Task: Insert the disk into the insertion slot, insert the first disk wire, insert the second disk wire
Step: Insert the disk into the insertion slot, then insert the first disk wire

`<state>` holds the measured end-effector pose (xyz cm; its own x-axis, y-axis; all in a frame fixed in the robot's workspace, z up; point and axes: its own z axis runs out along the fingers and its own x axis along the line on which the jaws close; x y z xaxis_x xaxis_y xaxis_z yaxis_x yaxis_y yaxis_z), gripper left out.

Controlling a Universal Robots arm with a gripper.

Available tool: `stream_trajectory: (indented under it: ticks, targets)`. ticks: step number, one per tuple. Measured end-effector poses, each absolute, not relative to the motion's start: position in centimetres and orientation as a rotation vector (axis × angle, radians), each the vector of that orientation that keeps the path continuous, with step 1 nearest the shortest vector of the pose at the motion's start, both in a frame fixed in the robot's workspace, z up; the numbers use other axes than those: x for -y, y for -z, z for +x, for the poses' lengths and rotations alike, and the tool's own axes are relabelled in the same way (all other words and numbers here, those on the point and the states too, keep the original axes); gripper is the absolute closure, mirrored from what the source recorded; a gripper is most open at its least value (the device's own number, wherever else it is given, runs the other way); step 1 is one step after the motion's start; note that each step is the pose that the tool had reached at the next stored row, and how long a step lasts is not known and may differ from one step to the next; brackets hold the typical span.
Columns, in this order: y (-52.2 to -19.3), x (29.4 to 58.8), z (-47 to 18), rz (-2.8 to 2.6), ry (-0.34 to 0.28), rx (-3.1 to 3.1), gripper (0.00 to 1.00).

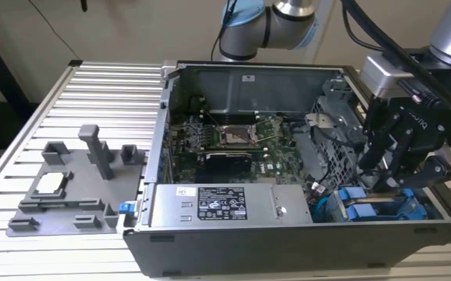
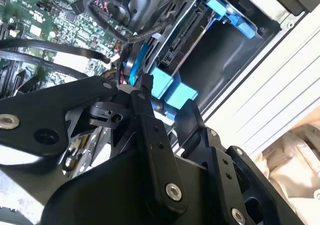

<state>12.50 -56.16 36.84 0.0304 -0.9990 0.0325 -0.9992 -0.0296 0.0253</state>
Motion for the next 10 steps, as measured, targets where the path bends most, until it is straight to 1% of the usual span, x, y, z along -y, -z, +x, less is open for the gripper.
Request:
stream_trajectory:
  ticks: [10]
  targets:
    - [-36.84,56.06,13.37,2.228,-0.007,2.162,0.53]
